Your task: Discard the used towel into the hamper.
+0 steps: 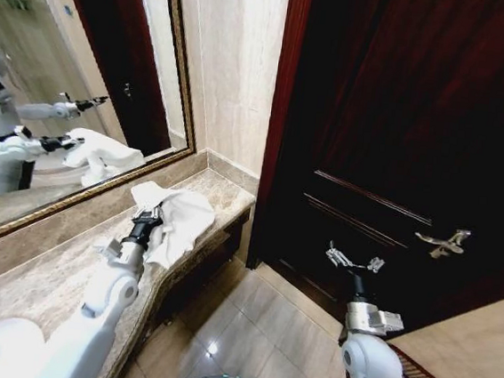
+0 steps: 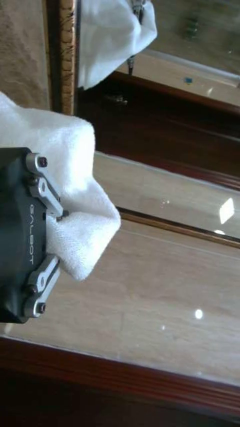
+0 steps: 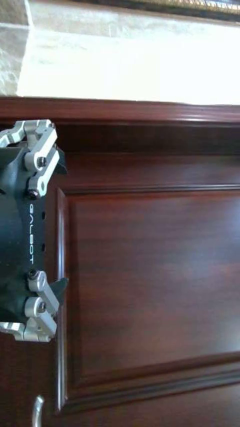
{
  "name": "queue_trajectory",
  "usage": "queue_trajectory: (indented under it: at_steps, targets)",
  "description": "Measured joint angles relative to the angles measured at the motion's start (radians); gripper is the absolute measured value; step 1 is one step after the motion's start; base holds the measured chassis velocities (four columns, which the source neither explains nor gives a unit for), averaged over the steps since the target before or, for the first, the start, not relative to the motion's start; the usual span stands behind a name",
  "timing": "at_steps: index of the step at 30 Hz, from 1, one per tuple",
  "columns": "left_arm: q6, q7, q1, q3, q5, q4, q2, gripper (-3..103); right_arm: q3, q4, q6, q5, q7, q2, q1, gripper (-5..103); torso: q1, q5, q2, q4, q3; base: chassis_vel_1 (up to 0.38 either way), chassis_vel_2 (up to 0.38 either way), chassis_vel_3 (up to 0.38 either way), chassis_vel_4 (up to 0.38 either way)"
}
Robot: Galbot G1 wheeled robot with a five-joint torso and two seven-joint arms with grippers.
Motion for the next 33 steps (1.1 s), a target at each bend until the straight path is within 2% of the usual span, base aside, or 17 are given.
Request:
queue_trajectory:
  at_steps: [13,15,16,18,19,21,25,30,33]
  targets:
    - [-0.058,-0.012,0.22,-0.005,0.139,-0.218,-0.092,4,0.008,0.02,0.019,-0.031,0.025,0.016,0.002,100,0.0,0.0,0.0,0.0001,0.0,0.0,0.0,0.0,0.0]
    - [-0.063,-0.018,0.269,0.026,0.193,-0.25,-0.116,4,0.009,0.025,0.02,-0.03,0.024,0.021,0.002,100,0.0,0.0001,0.0,0.0,0.0,0.0,0.0,0.0,0.0]
    - [-0.063,-0.018,0.269,0.026,0.193,-0.25,-0.116,4,0.009,0.025,0.02,-0.03,0.024,0.021,0.002,100,0.0,0.0001,0.0,0.0,0.0,0.0,0.0,0.0,0.0]
    - [-0.089,-0.018,0.307,0.059,0.283,-0.256,-0.142,4,0.011,0.028,0.023,-0.027,0.022,0.025,0.003,100,0.0,-0.0001,0.0,0.0,0.0,0.0,0.0,0.0,0.0]
    - [-0.089,-0.018,0.307,0.059,0.283,-0.256,-0.142,4,0.011,0.028,0.023,-0.027,0.022,0.025,0.003,100,0.0,-0.0001,0.0,0.0,0.0,0.0,0.0,0.0,0.0]
    - [-0.107,-0.019,0.336,0.071,0.334,-0.264,-0.154,4,0.016,0.029,0.032,-0.023,0.019,0.03,0.003,100,0.0,-0.0001,0.0,0.0001,0.0,0.0,0.0,0.0,0.0]
    - [-0.115,-0.023,0.359,0.065,0.347,-0.299,-0.164,4,0.025,0.029,0.041,-0.013,0.019,0.032,0.001,100,0.0,0.0,0.0,0.0,0.0,0.0,0.0,0.0,0.0]
    - [-0.139,-0.038,0.419,0.113,0.444,-0.341,-0.227,4,0.028,0.029,0.053,-0.002,0.02,0.043,0.004,100,0.0,0.0001,0.0,0.0002,0.0,0.0,0.0,0.0,0.0]
    - [-0.149,-0.031,0.428,0.122,0.469,-0.343,-0.247,4,0.027,0.029,0.056,-0.002,0.021,0.047,0.004,100,0.0,0.0001,0.0,0.0001,0.0,0.0,0.0,0.0,0.0]
